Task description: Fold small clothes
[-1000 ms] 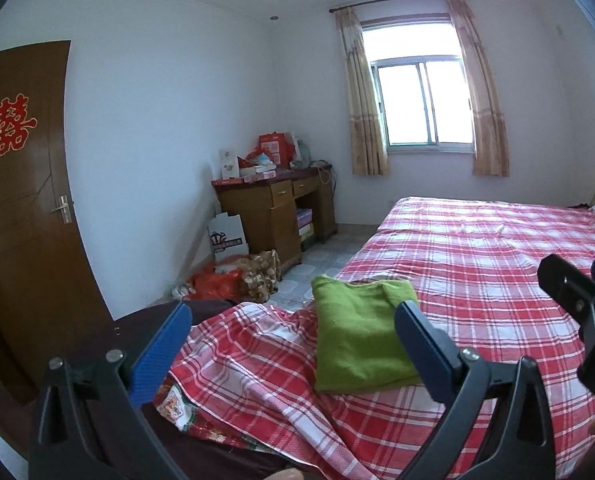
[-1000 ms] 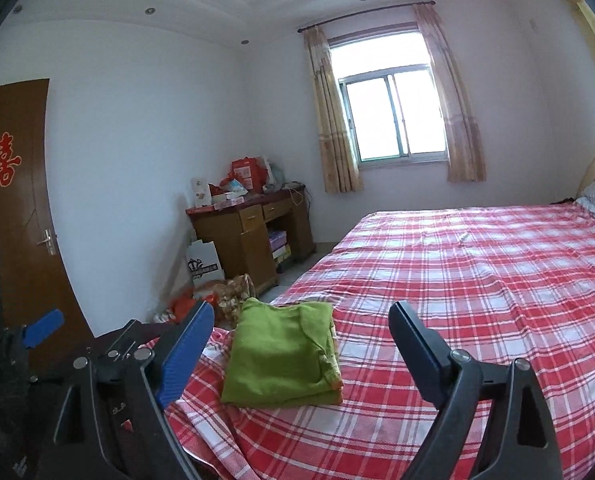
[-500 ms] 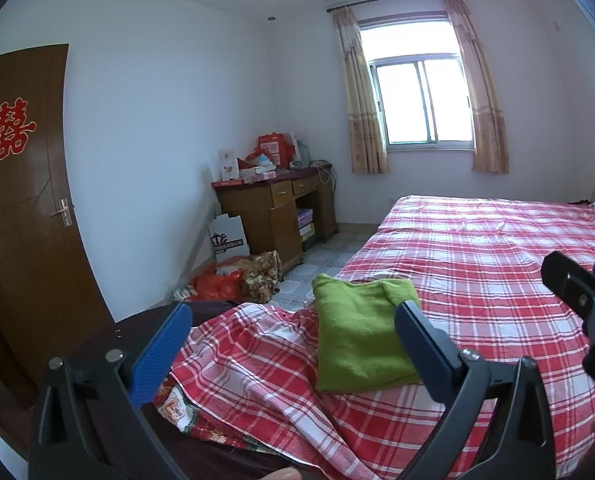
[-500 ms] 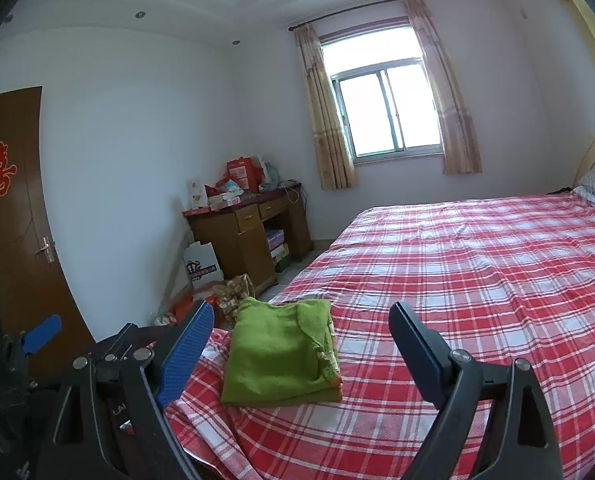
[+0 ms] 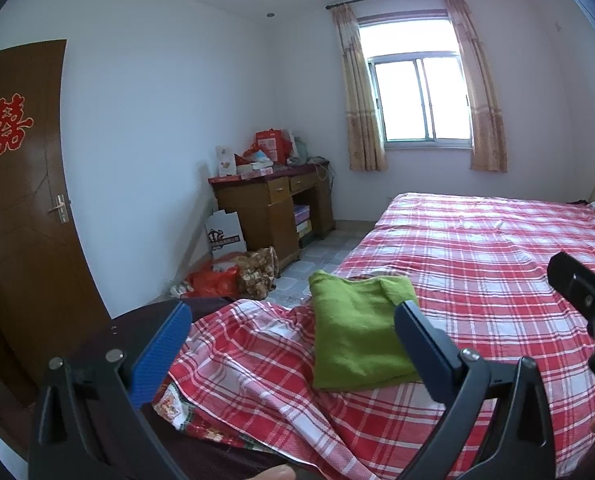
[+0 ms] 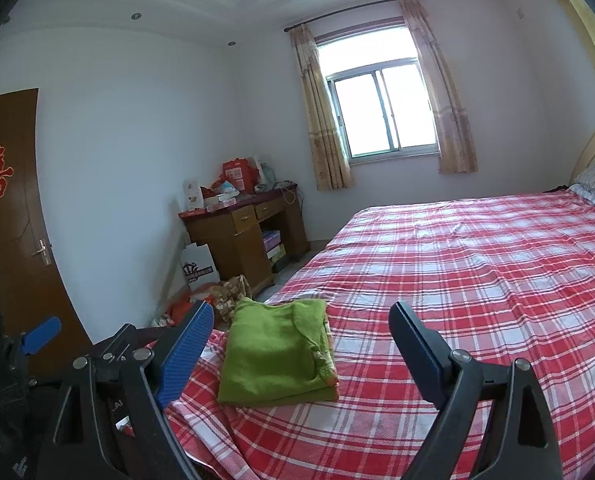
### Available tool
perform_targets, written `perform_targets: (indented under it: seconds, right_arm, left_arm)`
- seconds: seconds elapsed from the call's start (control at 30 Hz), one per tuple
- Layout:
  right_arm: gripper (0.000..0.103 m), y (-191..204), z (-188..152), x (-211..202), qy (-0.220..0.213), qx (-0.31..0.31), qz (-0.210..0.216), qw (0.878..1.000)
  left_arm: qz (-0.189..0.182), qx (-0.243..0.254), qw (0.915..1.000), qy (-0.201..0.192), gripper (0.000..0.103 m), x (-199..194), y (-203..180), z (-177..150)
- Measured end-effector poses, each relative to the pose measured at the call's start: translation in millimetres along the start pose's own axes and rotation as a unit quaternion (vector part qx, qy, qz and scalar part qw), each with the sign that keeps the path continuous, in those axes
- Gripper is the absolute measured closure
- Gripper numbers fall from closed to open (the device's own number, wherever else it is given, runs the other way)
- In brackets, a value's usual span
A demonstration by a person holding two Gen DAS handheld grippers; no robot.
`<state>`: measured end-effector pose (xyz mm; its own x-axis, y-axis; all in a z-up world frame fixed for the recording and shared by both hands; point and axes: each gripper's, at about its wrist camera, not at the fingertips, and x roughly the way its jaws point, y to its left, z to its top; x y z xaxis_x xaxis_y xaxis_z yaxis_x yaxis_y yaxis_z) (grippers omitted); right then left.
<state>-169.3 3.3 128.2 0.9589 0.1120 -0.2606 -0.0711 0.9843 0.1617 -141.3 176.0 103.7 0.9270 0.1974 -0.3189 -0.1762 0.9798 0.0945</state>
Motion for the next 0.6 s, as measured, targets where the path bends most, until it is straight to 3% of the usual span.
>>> perform_targets:
  seconds: [0.3, 0.6]
  right_arm:
    - [0.013, -4.2, -4.5, 4.4, 0.012, 0.007, -0.009, 1.0]
    - [0.013, -6.0, -6.6, 6.7, 0.016, 0.013, -0.015, 1.0]
  left_arm:
    - [-0.01, 0.002, 0.9998, 0.015, 0.0, 6.0, -3.2, -2.5]
    - [0.008, 0.011, 0.9998, 0.014, 0.0, 8.0, -6.5, -3.4]
